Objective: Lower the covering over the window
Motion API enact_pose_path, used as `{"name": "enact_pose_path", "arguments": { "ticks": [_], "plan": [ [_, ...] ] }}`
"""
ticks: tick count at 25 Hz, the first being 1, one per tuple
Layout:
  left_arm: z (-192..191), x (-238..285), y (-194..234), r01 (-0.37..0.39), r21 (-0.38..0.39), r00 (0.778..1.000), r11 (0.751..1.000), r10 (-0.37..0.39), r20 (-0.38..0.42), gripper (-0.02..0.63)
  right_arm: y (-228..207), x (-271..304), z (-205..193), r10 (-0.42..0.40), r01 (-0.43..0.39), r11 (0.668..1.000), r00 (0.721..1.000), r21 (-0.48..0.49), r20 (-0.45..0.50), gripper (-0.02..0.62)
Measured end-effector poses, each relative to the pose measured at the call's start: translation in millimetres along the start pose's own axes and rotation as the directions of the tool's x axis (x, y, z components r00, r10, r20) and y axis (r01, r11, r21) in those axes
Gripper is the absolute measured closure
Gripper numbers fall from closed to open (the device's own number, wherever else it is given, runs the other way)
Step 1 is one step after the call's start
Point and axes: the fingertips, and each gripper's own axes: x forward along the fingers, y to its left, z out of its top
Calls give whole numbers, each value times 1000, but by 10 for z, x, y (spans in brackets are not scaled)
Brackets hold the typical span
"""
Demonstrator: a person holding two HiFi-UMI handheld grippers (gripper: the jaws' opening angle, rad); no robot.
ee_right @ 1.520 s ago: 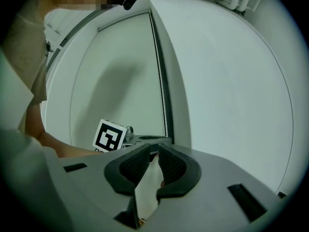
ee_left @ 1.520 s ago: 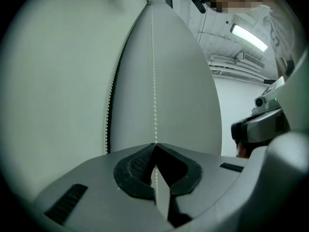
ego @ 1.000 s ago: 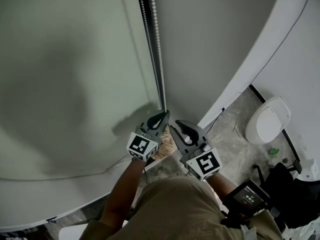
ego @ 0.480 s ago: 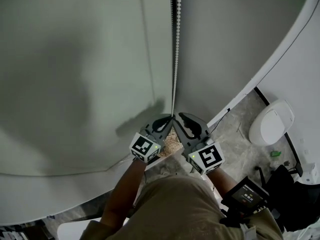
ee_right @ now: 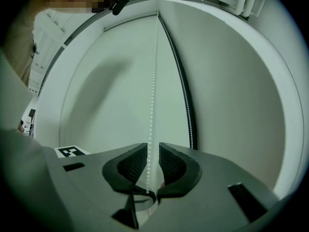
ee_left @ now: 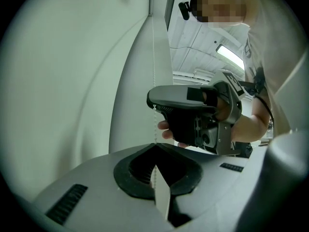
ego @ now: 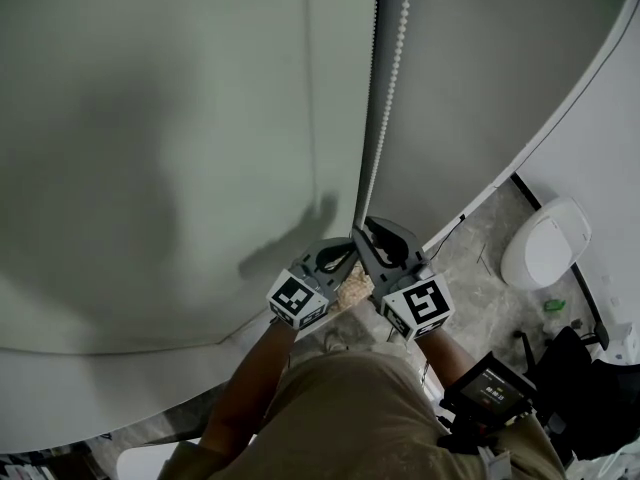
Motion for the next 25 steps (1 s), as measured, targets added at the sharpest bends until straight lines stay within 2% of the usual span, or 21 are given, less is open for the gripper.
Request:
{"name": "enact_pose_path", "arguments": {
  "ticks": [4,6,9,12,16,20,23,25],
  "plan": [
    [-357,78,-149,25,12,999,1000,-25,-45,591,-60,-117,-168,2,-2,1000,1000,12,-7,551],
    [-429,42,-176,27,-3,999,1000,-27,-46,591,-28,-124,-215,21,-21,1000,1000,22,-17,580],
    [-608,30,-290,12,2,999,1000,-12,-44,591,35,-238,-385,48,-47,998,998,48,-32,585],
    [-599,-110,-167,13,-2,997,1000,-13,-75,588,89,-105,-248,59,-56,996,997,70,-44,588],
    [-536,-392,-117,-14,-56,999,998,16,32,526,80,-126,-339,59,-55,997,997,63,-58,588],
    [-113,-529,-56,-41,-67,986,997,51,157,508,80,-212,-452,54,-53,998,996,20,-66,588],
    [373,-505,-8,-11,-28,972,1000,17,234,488,144,-145,-448,72,-71,997,995,10,-72,589],
    [625,-407,-50,14,12,967,1000,-17,256,474,181,-128,-468,91,-89,996,993,23,-78,589]
  ]
}}
